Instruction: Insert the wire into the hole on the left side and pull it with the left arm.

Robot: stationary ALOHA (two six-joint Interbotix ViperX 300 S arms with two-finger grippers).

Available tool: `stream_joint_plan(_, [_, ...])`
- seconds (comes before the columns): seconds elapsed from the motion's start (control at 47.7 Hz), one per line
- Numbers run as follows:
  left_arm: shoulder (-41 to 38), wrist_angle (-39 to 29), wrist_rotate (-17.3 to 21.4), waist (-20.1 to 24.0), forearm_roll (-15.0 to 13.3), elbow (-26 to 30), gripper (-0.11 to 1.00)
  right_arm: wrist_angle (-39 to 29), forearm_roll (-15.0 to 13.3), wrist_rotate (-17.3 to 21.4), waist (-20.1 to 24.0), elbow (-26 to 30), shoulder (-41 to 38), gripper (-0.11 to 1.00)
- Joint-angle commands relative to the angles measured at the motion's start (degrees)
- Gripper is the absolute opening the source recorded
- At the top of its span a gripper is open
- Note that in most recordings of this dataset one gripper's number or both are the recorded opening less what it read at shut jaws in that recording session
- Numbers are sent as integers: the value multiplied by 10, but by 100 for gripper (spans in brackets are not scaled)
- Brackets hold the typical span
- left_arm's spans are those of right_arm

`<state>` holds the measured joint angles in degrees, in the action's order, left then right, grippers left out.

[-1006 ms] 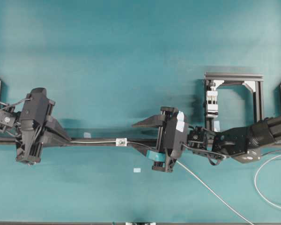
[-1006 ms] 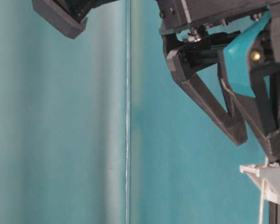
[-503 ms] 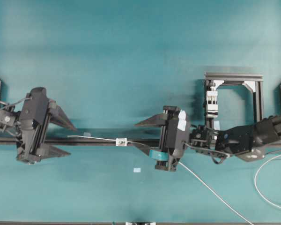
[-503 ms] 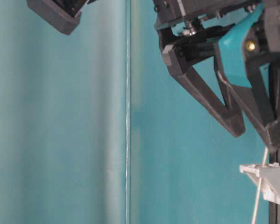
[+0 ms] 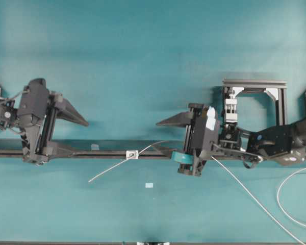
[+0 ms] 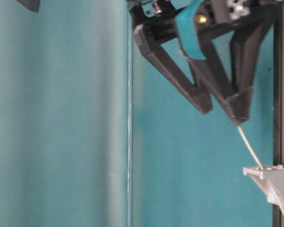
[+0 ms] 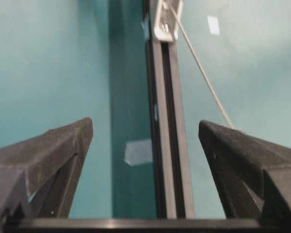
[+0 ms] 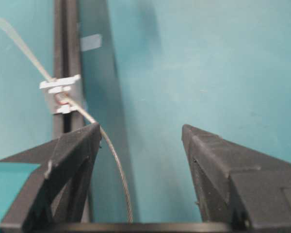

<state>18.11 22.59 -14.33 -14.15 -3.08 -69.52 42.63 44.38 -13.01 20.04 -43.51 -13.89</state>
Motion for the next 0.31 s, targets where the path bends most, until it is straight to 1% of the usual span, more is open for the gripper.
stream_joint_plan(0.0, [16, 2, 4, 12, 2, 3, 76, 4, -2, -3, -10, -2, 25, 73])
stream_joint_plan(0.105, [21, 1, 4, 26, 2, -1, 76, 4, -7, -6, -18, -6, 32, 74])
stream_joint_plan(0.293, [25, 1, 6, 49, 2, -7, 76, 4, -8, -25, -23, -5, 38, 73])
